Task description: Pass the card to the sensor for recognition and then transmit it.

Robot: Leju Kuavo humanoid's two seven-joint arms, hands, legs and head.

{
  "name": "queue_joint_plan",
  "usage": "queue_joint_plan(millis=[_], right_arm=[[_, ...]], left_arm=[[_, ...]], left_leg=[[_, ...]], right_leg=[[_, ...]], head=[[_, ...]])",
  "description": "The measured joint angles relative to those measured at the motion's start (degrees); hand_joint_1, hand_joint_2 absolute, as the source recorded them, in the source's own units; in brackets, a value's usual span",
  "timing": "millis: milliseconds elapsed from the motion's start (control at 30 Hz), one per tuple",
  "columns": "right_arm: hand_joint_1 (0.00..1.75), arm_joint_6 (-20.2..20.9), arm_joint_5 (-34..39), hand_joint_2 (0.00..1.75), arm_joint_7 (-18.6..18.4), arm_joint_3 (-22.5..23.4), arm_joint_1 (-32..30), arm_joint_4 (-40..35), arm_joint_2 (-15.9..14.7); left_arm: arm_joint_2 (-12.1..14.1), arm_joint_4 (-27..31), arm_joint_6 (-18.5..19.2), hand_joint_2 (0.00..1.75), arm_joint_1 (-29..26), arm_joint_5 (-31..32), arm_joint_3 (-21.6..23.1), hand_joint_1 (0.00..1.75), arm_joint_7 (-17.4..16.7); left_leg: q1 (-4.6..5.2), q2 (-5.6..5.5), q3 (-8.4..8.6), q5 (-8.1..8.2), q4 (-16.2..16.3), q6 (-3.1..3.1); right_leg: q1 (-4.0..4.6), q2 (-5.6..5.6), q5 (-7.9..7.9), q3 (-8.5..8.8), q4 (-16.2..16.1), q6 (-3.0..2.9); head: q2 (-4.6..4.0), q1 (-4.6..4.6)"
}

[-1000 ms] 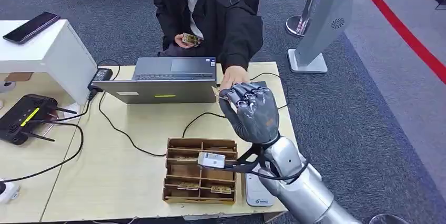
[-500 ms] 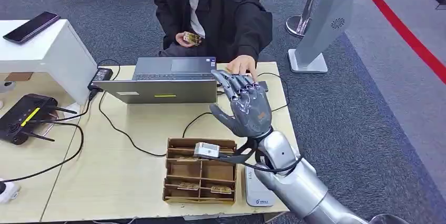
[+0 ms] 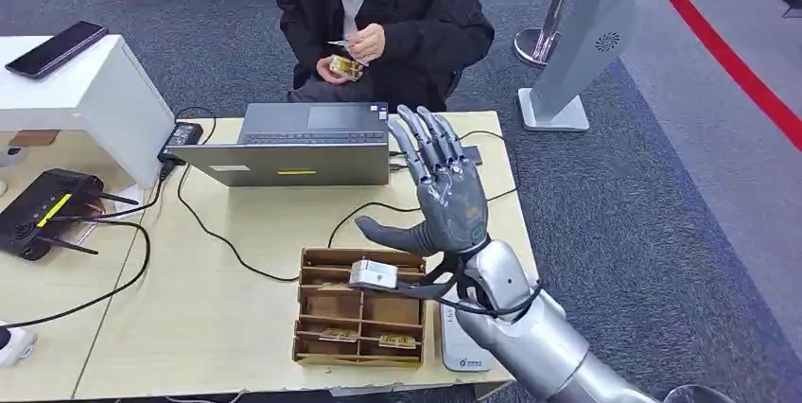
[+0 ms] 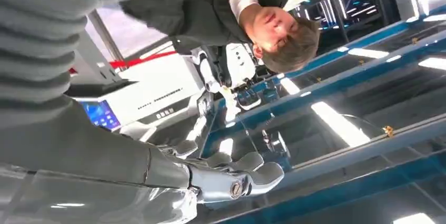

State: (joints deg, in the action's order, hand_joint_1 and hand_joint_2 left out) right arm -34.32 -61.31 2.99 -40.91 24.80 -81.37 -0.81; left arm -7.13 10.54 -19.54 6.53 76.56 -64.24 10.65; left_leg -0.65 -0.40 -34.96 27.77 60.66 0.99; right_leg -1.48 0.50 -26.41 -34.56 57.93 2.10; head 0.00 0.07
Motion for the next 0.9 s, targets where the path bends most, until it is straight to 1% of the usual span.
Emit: queue_joint_plan(millis=[167,300,433,533,667,800,900], right_arm=[[0.00,-0.81,0.96,0.00,0.31,-0.05,-1.62,-2.21,-0.75],[0.00,-1.61,5.63,0.00,2.51,-0.02,-3.79,-4.98,-1.84],[0.00,-1.84,14.85,0.00,6.76,0.09,-7.14,-8.99,-2.52],[0.00,-2.03,20.25,0.00,9.87,0.43,-10.47,-12.37,-3.10],[0.00,-2.12,24.52,0.00,13.94,1.72,-16.11,-17.17,-4.20],[0.00,-1.84,28.89,0.00,17.74,3.17,-21.62,-21.87,-5.05],[0.00,-1.42,32.12,0.00,19.67,3.67,-24.92,-24.48,-5.42]], left_arm=[[-0.17,0.00,-0.35,0.00,0.03,-0.31,0.11,0.00,-0.42],[-0.48,0.00,-0.66,0.00,0.00,-1.53,0.11,0.00,0.11],[-0.81,0.00,-1.12,0.00,-0.34,-2.95,0.00,0.00,0.63],[-0.81,0.00,-1.79,0.00,-0.80,-3.02,-0.09,0.00,0.55],[-0.72,0.00,-2.32,0.00,-1.64,-2.45,-0.09,0.00,-0.48],[-0.70,0.00,-2.60,0.00,-1.80,-2.23,-0.09,0.00,-0.48],[-0.59,0.00,-2.77,0.00,-2.01,-2.05,-0.09,0.00,-0.61]], left_leg=[[0.00,0.00,0.00,0.01,0.00,-0.01],[0.00,0.00,-0.01,0.01,0.00,-0.01],[0.00,0.00,-0.01,0.03,0.00,-0.01],[0.00,-0.03,-0.01,0.04,0.00,-0.01],[0.00,-0.04,-0.01,0.10,0.00,-0.08],[0.00,-0.10,-0.02,0.13,-0.01,-0.06],[0.00,-0.09,-0.01,0.13,-0.01,-0.06]], right_leg=[[0.00,0.00,-0.01,-0.01,-0.01,0.00],[0.00,0.00,-0.01,-0.01,-0.01,0.00],[0.00,0.00,-0.04,-0.01,-0.01,-0.04],[0.00,-0.02,-0.08,-0.01,-0.02,-0.06],[0.00,-0.02,-0.12,-0.03,-0.02,-0.09],[0.00,-0.06,-0.17,0.01,-0.02,-0.07],[0.00,-0.05,-0.18,0.00,-0.02,-0.08]], head=[[0.00,0.02],[0.00,0.02],[0.00,0.02],[0.00,0.02],[0.00,-0.02],[0.00,0.00],[0.00,0.00]])
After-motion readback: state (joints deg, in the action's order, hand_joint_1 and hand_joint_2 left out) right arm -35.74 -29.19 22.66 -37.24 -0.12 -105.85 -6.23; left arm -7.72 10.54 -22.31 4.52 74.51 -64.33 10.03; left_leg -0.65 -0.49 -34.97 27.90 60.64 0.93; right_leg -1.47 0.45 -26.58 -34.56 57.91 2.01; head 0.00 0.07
